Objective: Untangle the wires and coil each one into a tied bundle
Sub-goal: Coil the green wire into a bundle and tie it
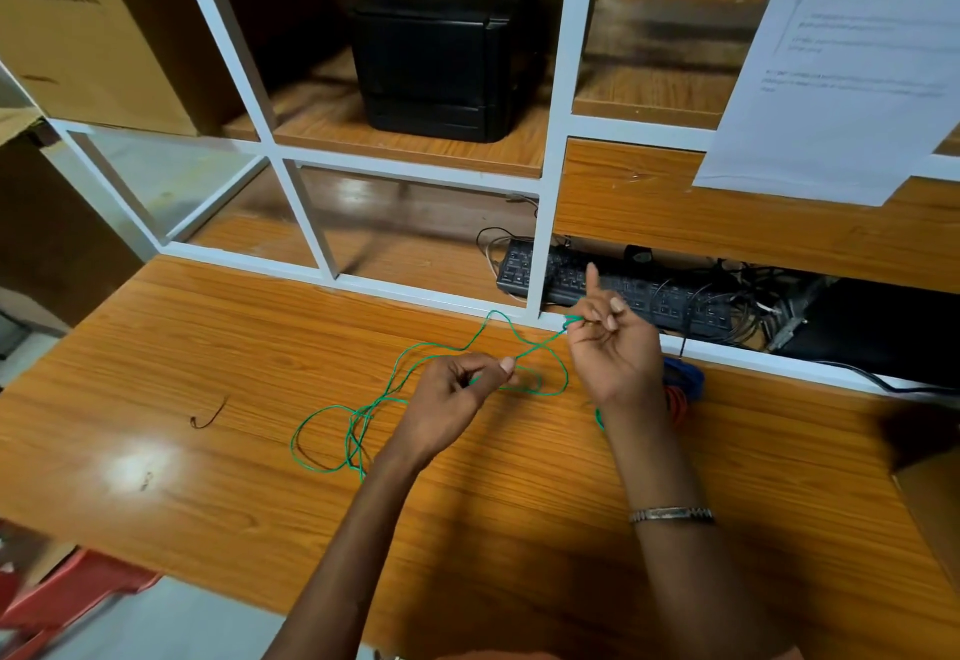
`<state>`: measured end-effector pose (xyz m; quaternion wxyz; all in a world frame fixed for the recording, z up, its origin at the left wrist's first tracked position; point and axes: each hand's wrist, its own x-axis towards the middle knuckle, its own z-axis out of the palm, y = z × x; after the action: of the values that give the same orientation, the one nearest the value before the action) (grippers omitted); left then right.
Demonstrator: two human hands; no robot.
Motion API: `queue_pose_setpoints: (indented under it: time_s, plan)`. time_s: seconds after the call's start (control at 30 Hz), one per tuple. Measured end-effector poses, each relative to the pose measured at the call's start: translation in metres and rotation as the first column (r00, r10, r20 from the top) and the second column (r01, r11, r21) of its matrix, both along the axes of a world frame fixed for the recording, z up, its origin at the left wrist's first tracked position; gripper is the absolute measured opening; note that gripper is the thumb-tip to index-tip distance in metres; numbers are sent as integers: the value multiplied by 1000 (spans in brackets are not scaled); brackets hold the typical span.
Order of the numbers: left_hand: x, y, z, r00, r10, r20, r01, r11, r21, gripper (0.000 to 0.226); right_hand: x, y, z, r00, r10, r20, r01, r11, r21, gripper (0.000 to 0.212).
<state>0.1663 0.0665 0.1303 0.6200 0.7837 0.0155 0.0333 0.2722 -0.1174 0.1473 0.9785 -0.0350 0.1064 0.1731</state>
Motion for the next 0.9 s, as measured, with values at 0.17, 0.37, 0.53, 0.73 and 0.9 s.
queue_pose_setpoints:
  time_s: [0.17,0.37,0.53,0.73,0.9]
  plan:
    - [-2,10,-5,999,21,27,-23,995,97,31,3,8,-20,993,-102,67,120,905,-409,30]
    - [-3,14,-5,985,113,130,-121,991,56,12,-11,31,-46,984,139,113,32,485,-874,25]
    - [-4,13,3,962,126,244,-139,989,39,31,-43,40,-40,730,640,-239,-315,5,-949,17]
    - [1,28,-2,939,228,256,-242,970,25,28,-45,32,-29,281,952,-119,-506,41,-861,83]
    - [0,22,8,940,221,261,-229,974,-3,7,-52,26,-20,67,988,136,-619,148,-771,99]
